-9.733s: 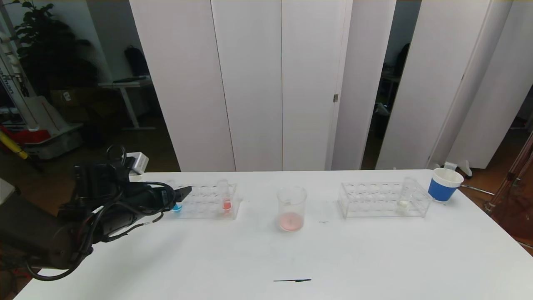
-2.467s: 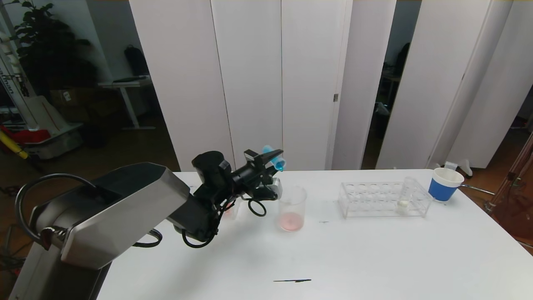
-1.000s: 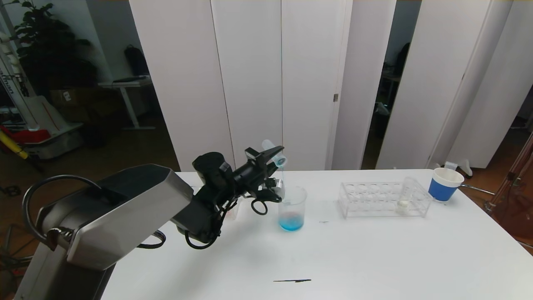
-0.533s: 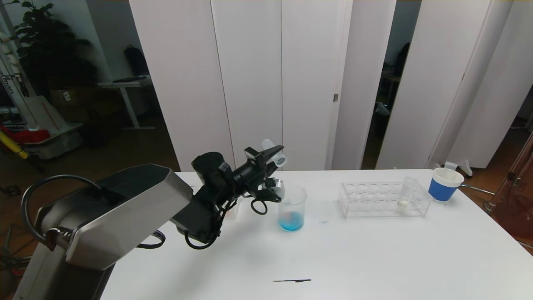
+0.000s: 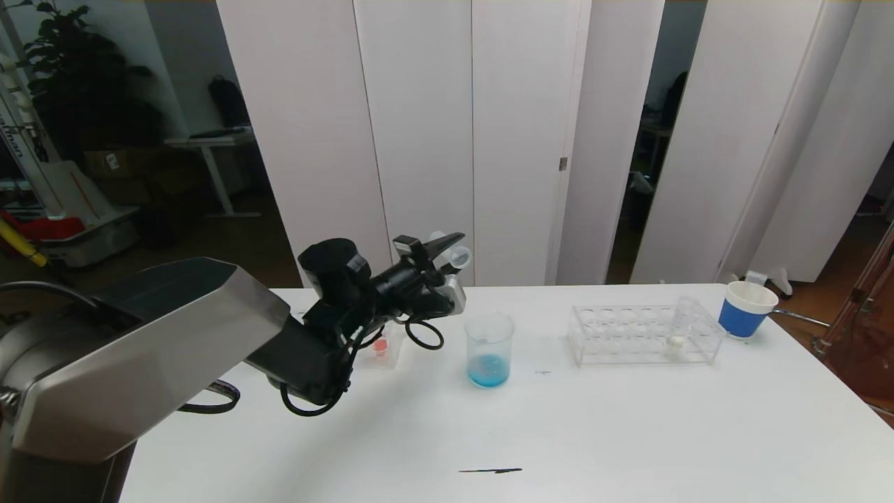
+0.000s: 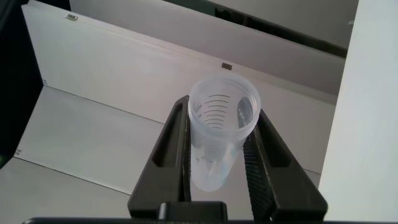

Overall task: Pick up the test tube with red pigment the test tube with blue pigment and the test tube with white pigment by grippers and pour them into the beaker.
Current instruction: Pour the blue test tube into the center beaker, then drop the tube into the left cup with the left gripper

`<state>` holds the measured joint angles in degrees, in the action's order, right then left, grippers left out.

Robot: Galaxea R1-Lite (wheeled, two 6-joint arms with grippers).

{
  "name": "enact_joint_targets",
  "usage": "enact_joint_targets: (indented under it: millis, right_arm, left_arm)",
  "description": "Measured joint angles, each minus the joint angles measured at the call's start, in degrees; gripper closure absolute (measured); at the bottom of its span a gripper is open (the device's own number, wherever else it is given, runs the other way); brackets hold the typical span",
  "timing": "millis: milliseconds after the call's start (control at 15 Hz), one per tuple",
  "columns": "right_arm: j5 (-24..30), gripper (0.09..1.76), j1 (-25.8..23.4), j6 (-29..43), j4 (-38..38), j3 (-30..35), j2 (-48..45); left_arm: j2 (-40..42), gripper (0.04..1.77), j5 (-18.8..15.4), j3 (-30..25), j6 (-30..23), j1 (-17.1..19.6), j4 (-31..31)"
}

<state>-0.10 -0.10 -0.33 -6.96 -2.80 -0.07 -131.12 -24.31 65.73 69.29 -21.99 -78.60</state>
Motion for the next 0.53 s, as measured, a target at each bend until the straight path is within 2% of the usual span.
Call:
enact_joint_targets:
  millis: [200, 333, 400, 533]
  right_arm:
    - [-0.01, 0.10, 0.00, 0.02, 0.00, 0.00, 0.00]
    - [0.02, 0.10, 0.00, 0.02, 0.00, 0.00, 0.00]
    - [0.00, 0.10, 0.00, 0.02, 0.02, 0.00, 0.00]
    - [0.00, 0.10, 0.00, 0.04, 0.02, 0.00, 0.00]
  left_arm:
    - [5.71, 1.24, 1.30, -1.32, -9.23, 0.06, 11.06]
    - [10.20, 1.24, 4.16, -1.38, -14.08, 0.02, 21.55]
    - [12.39, 1.24, 6.75, -1.12, -17.75, -0.02, 26.36]
    - [16.68, 1.24, 14.58, 0.06, -27.93, -0.61, 34.62]
